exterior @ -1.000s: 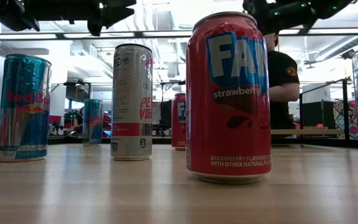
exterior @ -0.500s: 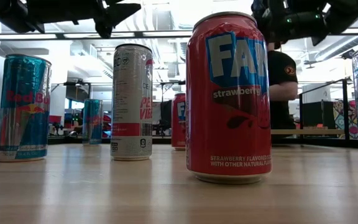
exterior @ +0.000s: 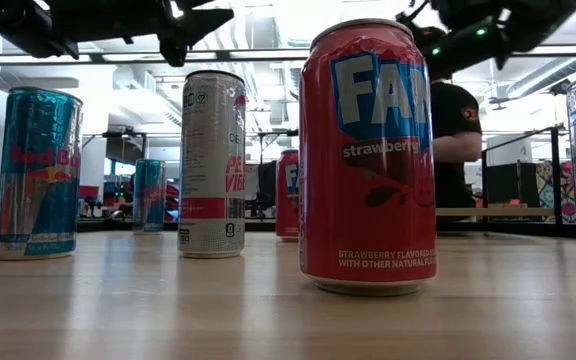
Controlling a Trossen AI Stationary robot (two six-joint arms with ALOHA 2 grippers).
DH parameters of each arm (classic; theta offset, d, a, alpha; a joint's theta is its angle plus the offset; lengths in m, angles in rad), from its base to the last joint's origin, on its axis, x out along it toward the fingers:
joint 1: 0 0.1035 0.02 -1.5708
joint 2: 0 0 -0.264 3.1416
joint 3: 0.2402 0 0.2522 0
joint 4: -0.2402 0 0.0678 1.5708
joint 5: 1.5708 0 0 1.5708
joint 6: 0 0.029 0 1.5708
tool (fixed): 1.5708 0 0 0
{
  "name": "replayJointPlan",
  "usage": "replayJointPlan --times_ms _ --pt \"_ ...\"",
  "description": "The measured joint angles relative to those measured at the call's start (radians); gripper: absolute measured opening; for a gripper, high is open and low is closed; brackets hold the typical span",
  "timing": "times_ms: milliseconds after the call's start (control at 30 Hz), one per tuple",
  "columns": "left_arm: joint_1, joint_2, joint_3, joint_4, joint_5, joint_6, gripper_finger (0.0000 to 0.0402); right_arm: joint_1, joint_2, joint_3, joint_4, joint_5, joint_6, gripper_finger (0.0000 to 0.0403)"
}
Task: Place canned beverage on shelf
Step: Put the top white soda can on the shelf
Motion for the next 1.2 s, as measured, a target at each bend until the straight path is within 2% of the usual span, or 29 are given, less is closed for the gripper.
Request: replayJointPlan --times_ms 167,633,933,1200 --pt "0.000 0.000 0.000 0.006 0.000 -0.011 0.0201 -0.052 0.103 0.116 -0.218 -0.015 0.033 0.0009" --pt "0.000 0.003 0.000 0.004 -0.001 -0.040 0.0201 -0.097 0.347 0.397 -0.436 -0.016 0.029 0.0009" --pt "0.000 0.003 0.000 0.002 -0.001 -0.034 0.0201 -0.134 0.425 0.501 -0.461 -0.009 -0.005 0.0009" --pt "0.000 0.003 0.000 0.001 -0.002 -0.016 0.0201 -0.161 0.437 0.510 -0.415 -0.006 0.019 0.0009"
